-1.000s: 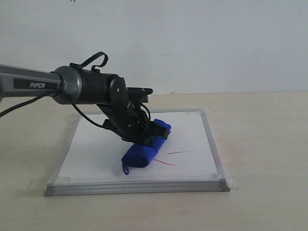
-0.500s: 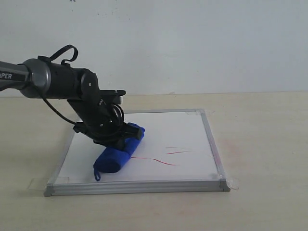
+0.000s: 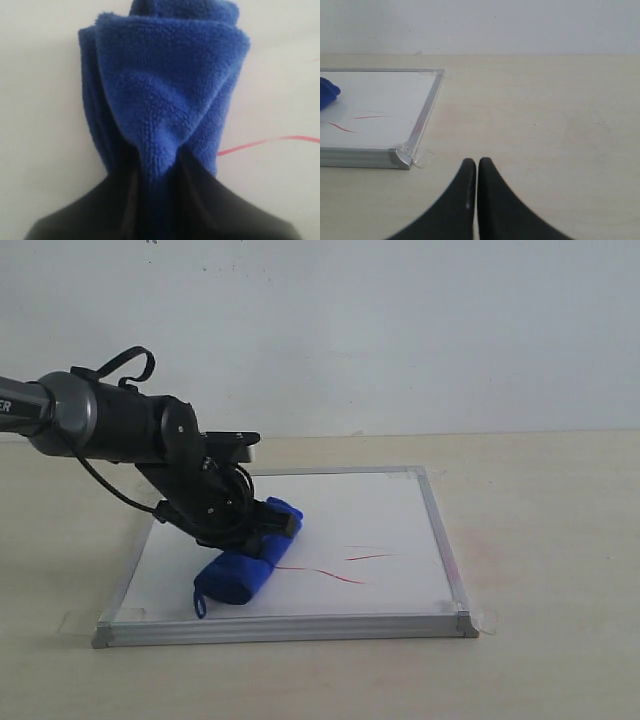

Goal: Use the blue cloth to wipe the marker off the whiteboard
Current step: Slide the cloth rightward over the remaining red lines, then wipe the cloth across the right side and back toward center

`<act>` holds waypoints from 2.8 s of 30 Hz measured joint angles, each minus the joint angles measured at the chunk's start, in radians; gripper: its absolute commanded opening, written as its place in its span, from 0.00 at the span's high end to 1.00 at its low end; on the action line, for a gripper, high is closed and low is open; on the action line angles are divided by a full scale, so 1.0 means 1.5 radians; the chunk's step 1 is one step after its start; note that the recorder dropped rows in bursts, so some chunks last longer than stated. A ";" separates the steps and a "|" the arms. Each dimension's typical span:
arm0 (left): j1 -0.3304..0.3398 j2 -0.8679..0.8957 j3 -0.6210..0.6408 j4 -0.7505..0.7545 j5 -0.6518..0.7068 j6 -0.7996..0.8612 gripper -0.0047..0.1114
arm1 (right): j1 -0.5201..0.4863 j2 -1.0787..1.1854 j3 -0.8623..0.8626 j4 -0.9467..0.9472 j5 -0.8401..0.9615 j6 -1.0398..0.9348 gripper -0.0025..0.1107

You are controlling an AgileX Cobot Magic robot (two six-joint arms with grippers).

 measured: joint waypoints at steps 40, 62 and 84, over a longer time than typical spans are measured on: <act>-0.143 0.086 -0.116 -0.296 -0.086 0.192 0.93 | 0.000 0.000 0.000 0.000 0.000 0.000 0.97; 0.021 0.119 -0.198 -0.084 -0.008 -0.038 0.93 | 0.000 0.000 0.000 0.000 0.000 0.000 0.97; -0.186 0.233 -0.384 -0.291 0.030 0.130 0.93 | 0.000 0.000 0.000 0.000 0.000 0.000 0.97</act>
